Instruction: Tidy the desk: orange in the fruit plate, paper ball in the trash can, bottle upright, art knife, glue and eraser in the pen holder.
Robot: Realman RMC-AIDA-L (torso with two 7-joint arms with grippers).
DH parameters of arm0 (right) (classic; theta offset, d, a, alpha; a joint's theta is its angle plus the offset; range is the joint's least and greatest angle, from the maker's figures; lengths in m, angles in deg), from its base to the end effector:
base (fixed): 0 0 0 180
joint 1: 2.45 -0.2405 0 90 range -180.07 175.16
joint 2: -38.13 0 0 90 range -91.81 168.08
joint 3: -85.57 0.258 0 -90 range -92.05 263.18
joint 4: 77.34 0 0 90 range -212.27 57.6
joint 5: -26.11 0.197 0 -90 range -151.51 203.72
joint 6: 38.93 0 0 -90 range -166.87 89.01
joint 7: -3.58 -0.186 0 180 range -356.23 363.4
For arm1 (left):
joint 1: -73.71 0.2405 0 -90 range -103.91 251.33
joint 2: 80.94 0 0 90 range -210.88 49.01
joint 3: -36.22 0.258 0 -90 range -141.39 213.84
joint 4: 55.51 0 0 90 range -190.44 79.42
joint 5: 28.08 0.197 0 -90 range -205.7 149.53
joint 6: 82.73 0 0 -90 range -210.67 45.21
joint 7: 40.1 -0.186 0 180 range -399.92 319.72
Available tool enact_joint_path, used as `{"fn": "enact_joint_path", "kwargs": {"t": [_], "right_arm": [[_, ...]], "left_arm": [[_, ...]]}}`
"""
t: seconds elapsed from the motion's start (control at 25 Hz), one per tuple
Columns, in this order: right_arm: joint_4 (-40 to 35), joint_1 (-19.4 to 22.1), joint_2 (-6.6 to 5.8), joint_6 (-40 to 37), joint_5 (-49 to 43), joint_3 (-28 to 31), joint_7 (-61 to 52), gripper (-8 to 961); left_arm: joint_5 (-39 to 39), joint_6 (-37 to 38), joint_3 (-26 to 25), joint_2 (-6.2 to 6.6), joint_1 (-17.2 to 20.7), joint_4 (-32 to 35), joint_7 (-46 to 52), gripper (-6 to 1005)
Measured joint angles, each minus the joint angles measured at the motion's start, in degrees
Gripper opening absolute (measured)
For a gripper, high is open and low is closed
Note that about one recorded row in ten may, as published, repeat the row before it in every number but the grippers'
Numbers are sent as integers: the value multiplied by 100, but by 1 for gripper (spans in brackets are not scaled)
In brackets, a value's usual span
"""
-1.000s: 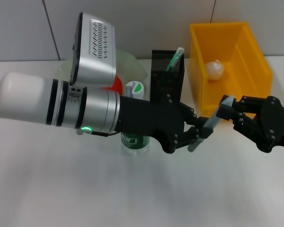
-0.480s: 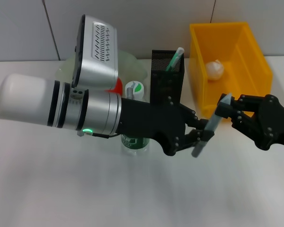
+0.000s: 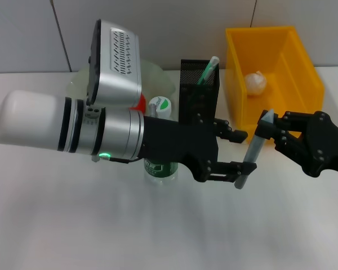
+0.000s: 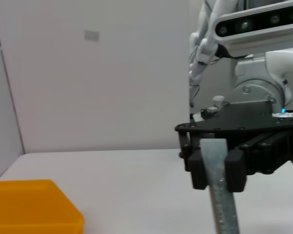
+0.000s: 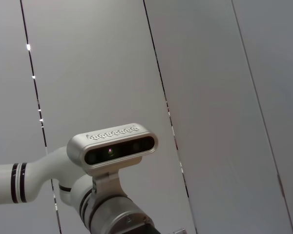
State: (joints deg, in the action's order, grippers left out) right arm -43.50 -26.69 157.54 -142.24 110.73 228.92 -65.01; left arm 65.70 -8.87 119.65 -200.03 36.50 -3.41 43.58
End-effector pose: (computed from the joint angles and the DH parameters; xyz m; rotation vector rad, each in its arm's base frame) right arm 0.2148 0.3023 0.0027 -2.5095 0.4145 1.2387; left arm -0.1063 0.3421 -0.0996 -3.0048 0.0289 -0.5960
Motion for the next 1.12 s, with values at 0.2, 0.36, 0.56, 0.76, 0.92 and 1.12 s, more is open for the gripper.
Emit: {"fn": "enact_joint_path", "kwargs": {"t": [0.2,0.36,0.56,0.76,0.92,1.12], "right_arm": [[14,-2,-6,1,-2,0,-7,152],[39,0,-16,7,-2,21,-11,152],[119,53,-31,67,12,65,-25,152],[191,87,-40,99,17,72,-35,153],[391,154,-41,118,30,116,-133,153],[593,156,-41,161,36,260,-265,152]], "left_arm": [[-3,-198,-1,6,4,-58,22,587],[21,-238,0,14,6,-68,23,707],[53,-218,7,37,22,-196,30,787],[33,-180,7,37,128,-173,15,851],[24,-176,0,45,221,-163,-6,850],[12,-89,-2,45,416,-120,-31,849]]}}
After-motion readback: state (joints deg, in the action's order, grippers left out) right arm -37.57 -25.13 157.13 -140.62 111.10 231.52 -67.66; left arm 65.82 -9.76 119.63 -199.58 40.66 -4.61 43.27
